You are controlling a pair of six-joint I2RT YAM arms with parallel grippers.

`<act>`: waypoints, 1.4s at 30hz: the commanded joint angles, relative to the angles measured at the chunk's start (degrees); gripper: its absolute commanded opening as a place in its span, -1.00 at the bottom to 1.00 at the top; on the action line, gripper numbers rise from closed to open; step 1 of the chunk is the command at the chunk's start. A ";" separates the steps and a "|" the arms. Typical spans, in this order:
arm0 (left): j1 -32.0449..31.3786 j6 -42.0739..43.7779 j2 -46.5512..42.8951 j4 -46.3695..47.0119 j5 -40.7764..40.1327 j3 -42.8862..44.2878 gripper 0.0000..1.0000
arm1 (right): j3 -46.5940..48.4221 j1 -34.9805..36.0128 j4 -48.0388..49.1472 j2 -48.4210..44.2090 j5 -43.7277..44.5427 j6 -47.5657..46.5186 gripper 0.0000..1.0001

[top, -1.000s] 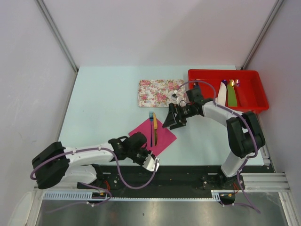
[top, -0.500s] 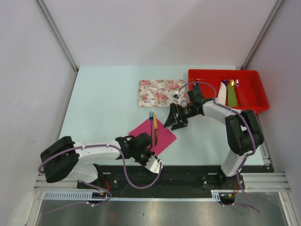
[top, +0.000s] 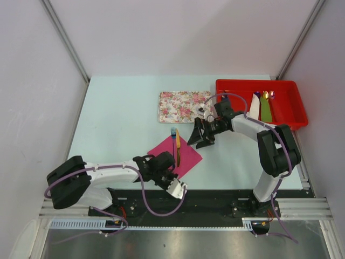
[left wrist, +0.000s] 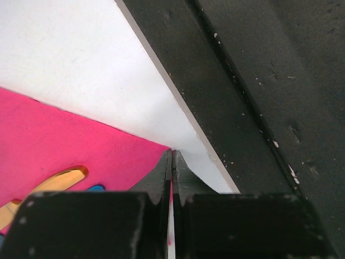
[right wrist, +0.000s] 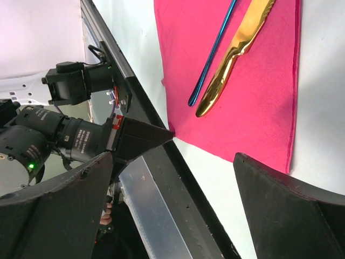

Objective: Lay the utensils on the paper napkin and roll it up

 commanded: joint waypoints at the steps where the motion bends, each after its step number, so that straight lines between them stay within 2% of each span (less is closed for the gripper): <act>1: 0.98 -1.59 -2.85 -1.64 4.26 4.05 -1.00 | 2.85 -0.16 -0.26 0.39 -1.28 -0.14 0.97; 15: 13.63 -7.22 2.41 -1.30 11.55 13.89 -1.00 | 4.34 -0.25 -0.61 2.32 -1.89 -0.32 0.84; 23: 19.08 -8.99 8.13 -0.06 10.59 16.97 -1.00 | 3.73 -0.25 -0.35 2.68 -1.63 1.61 0.47; 25: 19.79 -9.78 8.83 0.20 10.50 17.50 -1.00 | 3.20 -0.25 0.27 2.85 -1.72 2.32 0.33; 34: 21.37 -11.18 11.03 1.78 9.18 17.86 -1.00 | 1.27 1.68 0.71 2.41 -3.47 3.99 0.08; 42: 21.99 -12.15 12.70 1.61 7.07 18.73 -1.00 | -4.44 5.37 6.06 0.39 -3.21 11.19 0.06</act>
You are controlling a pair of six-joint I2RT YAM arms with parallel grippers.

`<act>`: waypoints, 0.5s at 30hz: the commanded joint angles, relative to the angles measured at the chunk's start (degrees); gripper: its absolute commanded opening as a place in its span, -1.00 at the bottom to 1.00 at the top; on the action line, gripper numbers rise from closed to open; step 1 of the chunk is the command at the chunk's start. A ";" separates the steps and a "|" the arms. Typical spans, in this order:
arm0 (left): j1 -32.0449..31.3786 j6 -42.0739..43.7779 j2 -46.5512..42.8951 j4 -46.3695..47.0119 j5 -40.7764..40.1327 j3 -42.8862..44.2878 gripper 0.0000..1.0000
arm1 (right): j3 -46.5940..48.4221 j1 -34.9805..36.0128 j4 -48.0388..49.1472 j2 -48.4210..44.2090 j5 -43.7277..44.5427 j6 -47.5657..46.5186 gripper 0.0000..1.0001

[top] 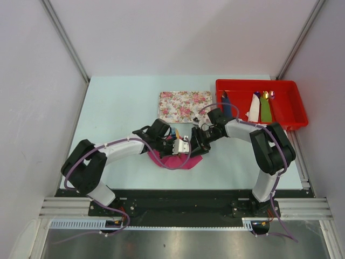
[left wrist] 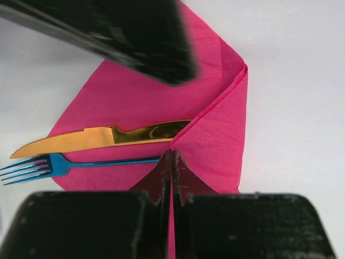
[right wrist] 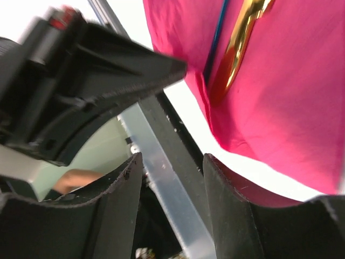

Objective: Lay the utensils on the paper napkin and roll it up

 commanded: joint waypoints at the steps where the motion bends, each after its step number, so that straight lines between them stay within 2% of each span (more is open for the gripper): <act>1: 0.72 -1.27 0.66 0.99 -0.82 2.43 -1.00 | -2.11 1.94 3.86 -2.27 -0.44 4.68 0.06; 8: 0.72 -1.71 2.24 0.03 -4.24 3.13 -1.00 | -3.34 3.88 7.12 -1.57 -0.08 8.02 -0.02; 15: 0.72 -2.76 3.47 -0.15 -5.21 3.92 -1.00 | -1.49 5.99 7.12 1.24 0.62 8.11 -0.19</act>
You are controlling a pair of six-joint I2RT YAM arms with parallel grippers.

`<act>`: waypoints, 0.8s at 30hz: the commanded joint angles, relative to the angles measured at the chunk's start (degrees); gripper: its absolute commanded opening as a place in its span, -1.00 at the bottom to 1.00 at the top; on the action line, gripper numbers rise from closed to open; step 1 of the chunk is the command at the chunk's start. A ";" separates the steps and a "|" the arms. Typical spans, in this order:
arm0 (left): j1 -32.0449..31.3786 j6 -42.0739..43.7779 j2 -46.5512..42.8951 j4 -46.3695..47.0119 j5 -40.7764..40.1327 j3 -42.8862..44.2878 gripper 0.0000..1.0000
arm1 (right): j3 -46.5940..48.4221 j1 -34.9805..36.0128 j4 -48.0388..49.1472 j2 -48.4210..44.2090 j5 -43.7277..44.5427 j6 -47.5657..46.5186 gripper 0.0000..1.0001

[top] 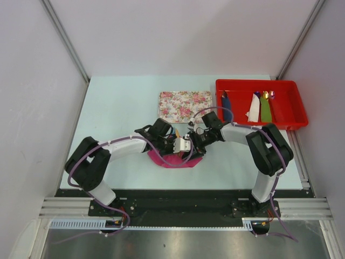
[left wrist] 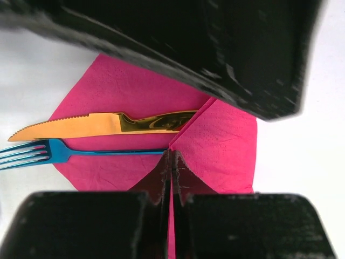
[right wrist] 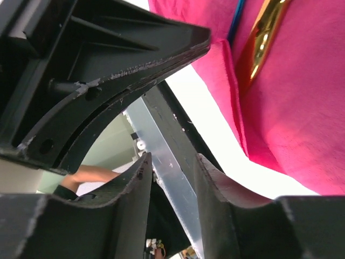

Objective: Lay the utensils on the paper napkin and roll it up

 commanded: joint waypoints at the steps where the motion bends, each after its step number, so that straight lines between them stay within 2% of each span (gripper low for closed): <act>1: 0.39 -1.39 1.09 0.03 -0.80 2.79 -1.00 | 2.09 1.42 1.02 1.52 0.82 0.49 -0.21; 13: 0.39 -2.09 0.74 -0.59 -0.80 2.35 -0.99 | 4.11 2.65 -1.88 6.18 7.06 -2.68 -0.40; 18: 1.10 -5.07 -0.58 -2.43 0.51 3.31 -0.87 | 5.17 2.83 -3.55 8.12 9.34 -4.52 -0.54; 24: 2.68 -8.77 -0.75 -3.32 2.10 3.93 -0.91 | 6.40 3.35 -4.61 8.74 11.72 -6.11 -0.53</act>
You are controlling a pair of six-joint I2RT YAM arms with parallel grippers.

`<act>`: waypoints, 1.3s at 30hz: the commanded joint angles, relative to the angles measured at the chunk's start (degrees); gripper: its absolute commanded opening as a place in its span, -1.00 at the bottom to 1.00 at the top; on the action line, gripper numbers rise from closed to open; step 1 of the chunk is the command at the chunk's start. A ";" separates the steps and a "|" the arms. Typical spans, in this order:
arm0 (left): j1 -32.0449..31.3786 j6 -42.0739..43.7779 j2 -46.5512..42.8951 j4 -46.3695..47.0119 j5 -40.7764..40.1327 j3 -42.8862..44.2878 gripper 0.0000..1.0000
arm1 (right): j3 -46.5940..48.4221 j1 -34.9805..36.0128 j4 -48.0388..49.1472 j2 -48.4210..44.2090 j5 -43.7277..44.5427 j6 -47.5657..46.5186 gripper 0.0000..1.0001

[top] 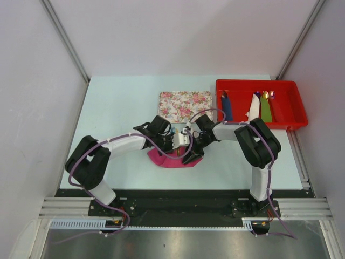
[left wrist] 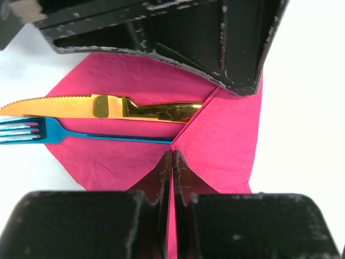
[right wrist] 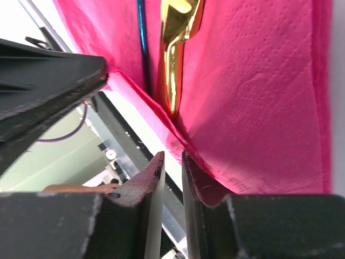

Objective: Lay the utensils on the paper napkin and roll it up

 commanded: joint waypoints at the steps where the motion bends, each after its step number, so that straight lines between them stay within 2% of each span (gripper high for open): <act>1: 0.87 -3.74 -1.76 -0.41 2.36 1.70 -0.92 | 2.05 0.84 -1.11 -0.16 2.56 -2.24 -0.52; 5: 1.04 -4.36 -1.23 0.04 2.45 1.70 -0.92 | 1.79 0.75 -1.20 -0.86 2.92 -2.59 -0.49; 7: 1.04 -4.36 -1.41 -0.14 3.33 1.53 -0.88 | 1.87 0.67 -1.46 -0.87 2.83 -2.68 -0.35; 9: 1.13 -4.36 -1.76 0.03 3.42 1.26 -0.95 | 2.31 0.49 -1.55 -1.39 1.87 -3.12 -0.11; 15: 1.04 -4.97 -1.32 0.83 3.94 1.35 -1.00 | 2.75 0.05 -0.50 -4.64 3.08 -3.38 0.14; 20: 1.04 -5.24 -0.79 1.18 3.68 1.61 -1.00 | 3.02 -0.21 0.56 -5.61 5.46 -4.61 0.18; 25: 1.48 -5.41 -1.06 0.91 3.95 1.52 -1.00 | 2.93 -0.48 1.61 -4.83 3.98 -5.67 0.18; 39: 1.57 -6.47 -0.18 2.14 4.12 2.58 -1.00 | 2.23 0.40 4.96 -1.31 0.72 -3.65 -0.07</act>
